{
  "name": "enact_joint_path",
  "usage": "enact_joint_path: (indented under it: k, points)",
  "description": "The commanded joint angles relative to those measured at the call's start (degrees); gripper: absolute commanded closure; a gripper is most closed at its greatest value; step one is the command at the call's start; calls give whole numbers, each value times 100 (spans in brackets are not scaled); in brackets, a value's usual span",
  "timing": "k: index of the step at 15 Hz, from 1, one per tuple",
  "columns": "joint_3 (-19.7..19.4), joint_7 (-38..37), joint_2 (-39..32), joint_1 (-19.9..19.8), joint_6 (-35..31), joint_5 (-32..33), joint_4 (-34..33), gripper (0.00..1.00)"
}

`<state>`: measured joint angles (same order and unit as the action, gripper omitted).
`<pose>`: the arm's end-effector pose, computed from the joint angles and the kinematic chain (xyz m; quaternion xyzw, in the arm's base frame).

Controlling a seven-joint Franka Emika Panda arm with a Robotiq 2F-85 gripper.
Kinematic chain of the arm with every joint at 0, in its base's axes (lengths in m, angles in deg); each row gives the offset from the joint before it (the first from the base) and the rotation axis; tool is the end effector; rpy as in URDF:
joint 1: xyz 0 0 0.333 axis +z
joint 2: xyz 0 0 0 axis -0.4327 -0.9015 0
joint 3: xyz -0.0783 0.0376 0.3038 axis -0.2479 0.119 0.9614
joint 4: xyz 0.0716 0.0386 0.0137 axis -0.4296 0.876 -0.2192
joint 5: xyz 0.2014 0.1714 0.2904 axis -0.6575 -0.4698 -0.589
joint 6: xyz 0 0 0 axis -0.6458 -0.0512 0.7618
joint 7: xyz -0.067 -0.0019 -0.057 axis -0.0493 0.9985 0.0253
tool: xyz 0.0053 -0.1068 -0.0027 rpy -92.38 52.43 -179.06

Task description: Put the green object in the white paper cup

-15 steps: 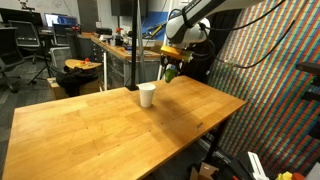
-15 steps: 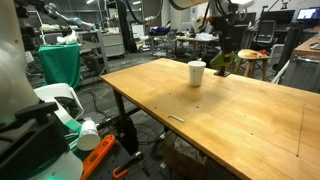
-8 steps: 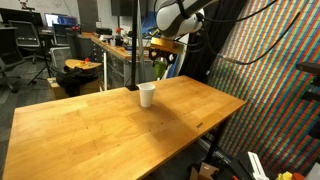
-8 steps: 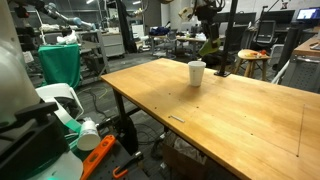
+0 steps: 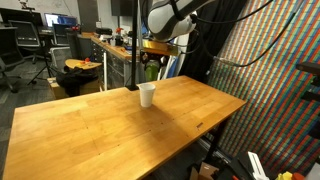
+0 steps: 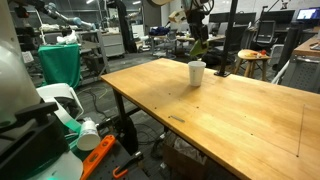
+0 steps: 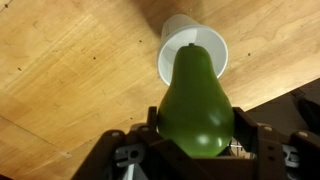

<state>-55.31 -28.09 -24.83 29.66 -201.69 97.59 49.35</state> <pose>0.6183 0.0168 0.4311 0.9489 -0.2648 0.1708 0.0197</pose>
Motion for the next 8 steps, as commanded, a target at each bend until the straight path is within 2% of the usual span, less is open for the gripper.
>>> enact_joint_path:
  k: [1,8]
  points:
    - [22,240,-75,-2,-289,75,125,51]
    - [-101,256,-714,95,-710,299,-151,51]
